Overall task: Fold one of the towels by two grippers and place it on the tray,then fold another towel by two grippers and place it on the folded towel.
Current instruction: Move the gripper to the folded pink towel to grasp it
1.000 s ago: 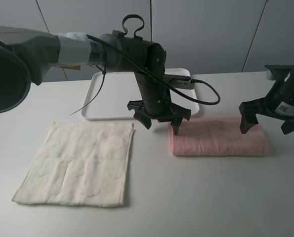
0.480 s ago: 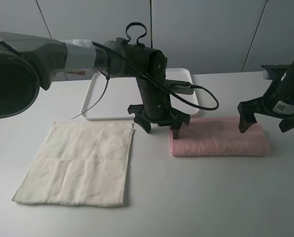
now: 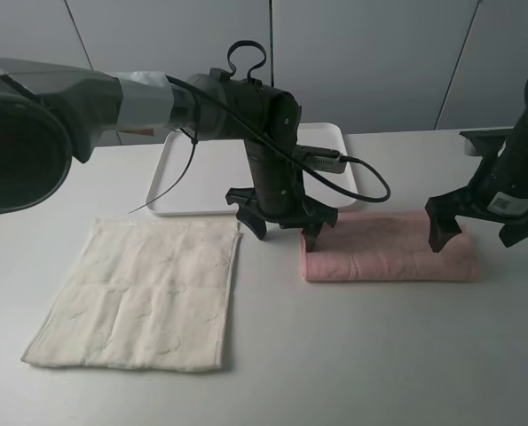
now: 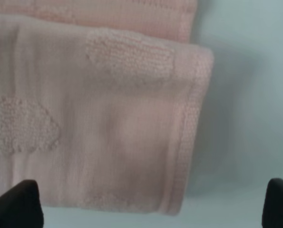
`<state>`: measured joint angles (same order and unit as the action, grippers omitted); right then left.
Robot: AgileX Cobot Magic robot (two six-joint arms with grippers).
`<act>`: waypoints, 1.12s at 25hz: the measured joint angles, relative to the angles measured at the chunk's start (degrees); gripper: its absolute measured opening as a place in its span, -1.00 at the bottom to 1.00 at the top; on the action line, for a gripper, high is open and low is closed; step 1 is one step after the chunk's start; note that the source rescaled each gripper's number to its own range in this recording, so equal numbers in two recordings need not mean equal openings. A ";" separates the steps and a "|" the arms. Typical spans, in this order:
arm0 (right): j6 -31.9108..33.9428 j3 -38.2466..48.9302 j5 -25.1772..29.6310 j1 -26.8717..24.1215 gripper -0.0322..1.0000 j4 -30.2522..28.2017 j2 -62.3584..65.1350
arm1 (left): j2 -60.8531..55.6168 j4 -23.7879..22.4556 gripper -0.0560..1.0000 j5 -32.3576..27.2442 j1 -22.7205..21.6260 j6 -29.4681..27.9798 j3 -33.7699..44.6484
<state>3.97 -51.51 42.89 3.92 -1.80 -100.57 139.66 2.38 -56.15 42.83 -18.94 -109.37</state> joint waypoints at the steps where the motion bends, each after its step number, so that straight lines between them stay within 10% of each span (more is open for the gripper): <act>1: 0.00 0.00 0.00 0.00 1.00 -0.04 0.00 | 0.00 -0.13 0.95 -0.15 0.00 -0.12 -0.25; 28: -0.25 0.00 0.37 -0.09 1.00 -0.13 0.00 | 0.57 -3.98 0.95 -2.84 0.10 2.50 -4.49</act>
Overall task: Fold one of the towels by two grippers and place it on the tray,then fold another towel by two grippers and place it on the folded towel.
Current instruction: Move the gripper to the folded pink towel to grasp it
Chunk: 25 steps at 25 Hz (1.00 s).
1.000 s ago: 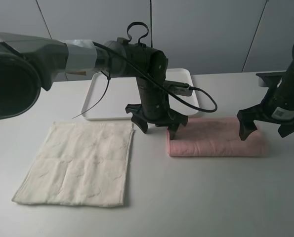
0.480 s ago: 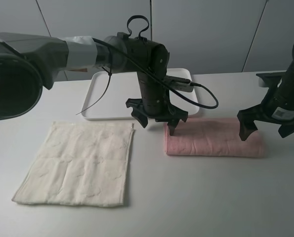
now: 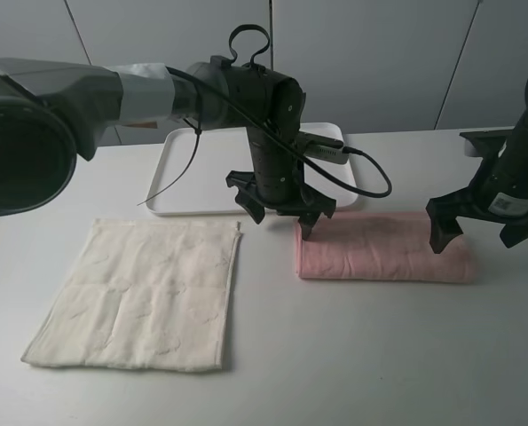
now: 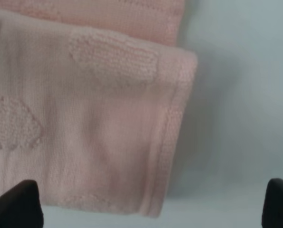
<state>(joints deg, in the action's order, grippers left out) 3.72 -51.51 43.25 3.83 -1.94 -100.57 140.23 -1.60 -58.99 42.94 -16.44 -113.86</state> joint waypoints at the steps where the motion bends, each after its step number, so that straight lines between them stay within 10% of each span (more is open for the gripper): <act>1: 0.00 0.00 0.00 0.00 1.00 0.00 0.00 | 0.00 -0.42 0.95 0.00 0.00 0.00 0.00; 25: -1.06 0.00 0.24 0.00 1.00 -1.47 -2.43 | 1.19 -1.14 0.95 -1.49 0.21 0.00 -0.39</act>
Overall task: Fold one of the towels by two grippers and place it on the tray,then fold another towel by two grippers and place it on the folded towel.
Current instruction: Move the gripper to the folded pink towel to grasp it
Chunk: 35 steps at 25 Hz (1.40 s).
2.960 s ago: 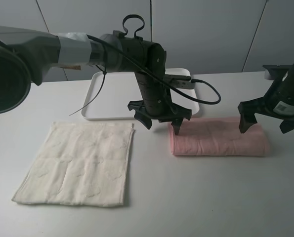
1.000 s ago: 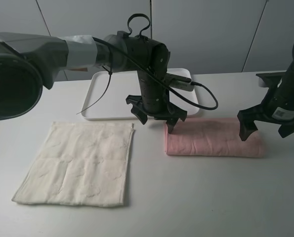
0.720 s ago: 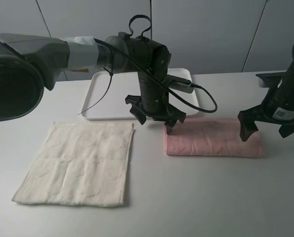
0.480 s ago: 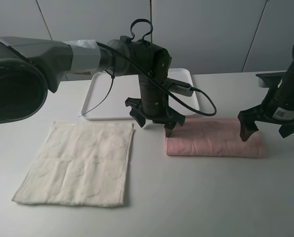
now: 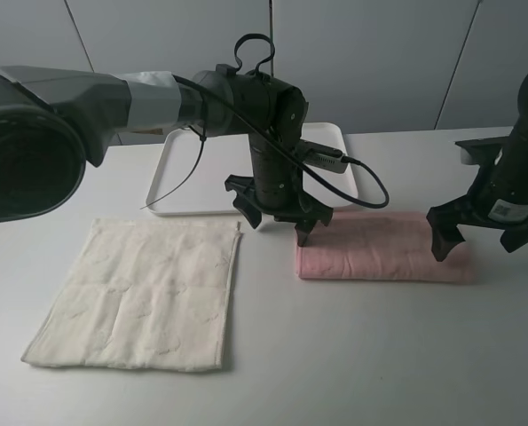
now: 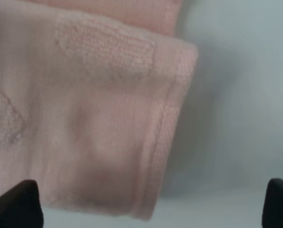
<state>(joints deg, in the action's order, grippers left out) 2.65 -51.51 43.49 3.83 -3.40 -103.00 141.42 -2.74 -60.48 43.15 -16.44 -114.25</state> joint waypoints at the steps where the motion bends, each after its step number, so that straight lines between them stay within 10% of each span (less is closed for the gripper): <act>1: 0.15 0.00 0.00 0.00 1.00 0.00 -0.44 | 0.13 0.00 0.95 0.00 0.00 0.00 0.00; 29: 3.58 -4.31 -3.93 0.00 0.96 2.46 -9.33 | 0.36 0.22 0.95 0.00 0.00 -0.07 -0.13; 35: 2.90 -4.36 -4.06 -0.21 0.57 4.66 -10.02 | 0.36 0.22 0.95 0.00 0.00 -0.07 -0.13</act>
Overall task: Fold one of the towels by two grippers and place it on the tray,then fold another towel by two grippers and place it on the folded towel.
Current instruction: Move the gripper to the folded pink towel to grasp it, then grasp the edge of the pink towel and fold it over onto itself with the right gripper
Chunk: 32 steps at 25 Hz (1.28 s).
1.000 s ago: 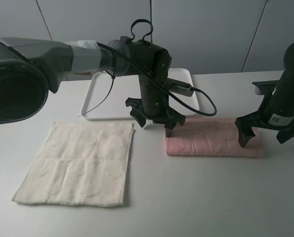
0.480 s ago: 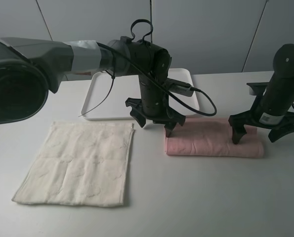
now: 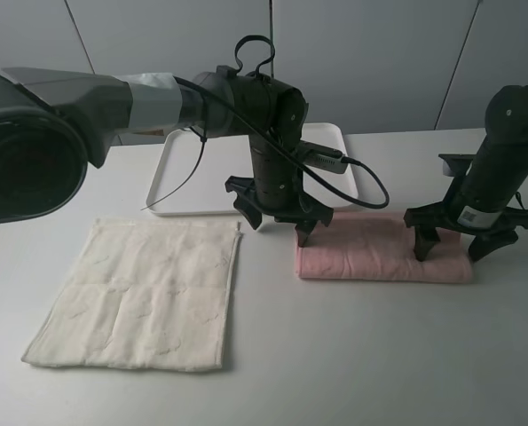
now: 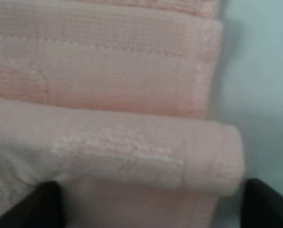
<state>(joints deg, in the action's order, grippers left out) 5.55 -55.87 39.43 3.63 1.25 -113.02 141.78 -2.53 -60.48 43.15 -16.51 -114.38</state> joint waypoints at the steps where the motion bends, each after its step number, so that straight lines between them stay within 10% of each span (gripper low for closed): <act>1: -0.18 -0.09 -0.12 0.00 0.46 0.76 -0.11 | 0.00 0.00 0.95 0.00 0.00 0.00 0.00; 12: -1.64 0.55 -1.81 0.24 -0.06 2.49 -0.11 | 0.00 0.33 0.95 0.11 0.00 0.00 0.00; 17: -1.97 0.78 -2.31 0.33 -0.74 3.92 -0.11 | 0.13 1.63 0.95 0.49 0.04 0.25 0.00; 32: -7.71 0.78 0.30 0.23 -0.74 7.88 0.40 | 0.13 3.26 0.95 0.47 0.04 1.48 0.00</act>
<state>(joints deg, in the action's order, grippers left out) -2.16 -55.10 39.73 3.86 9.13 -112.62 141.91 0.73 -60.01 43.19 -15.03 -114.38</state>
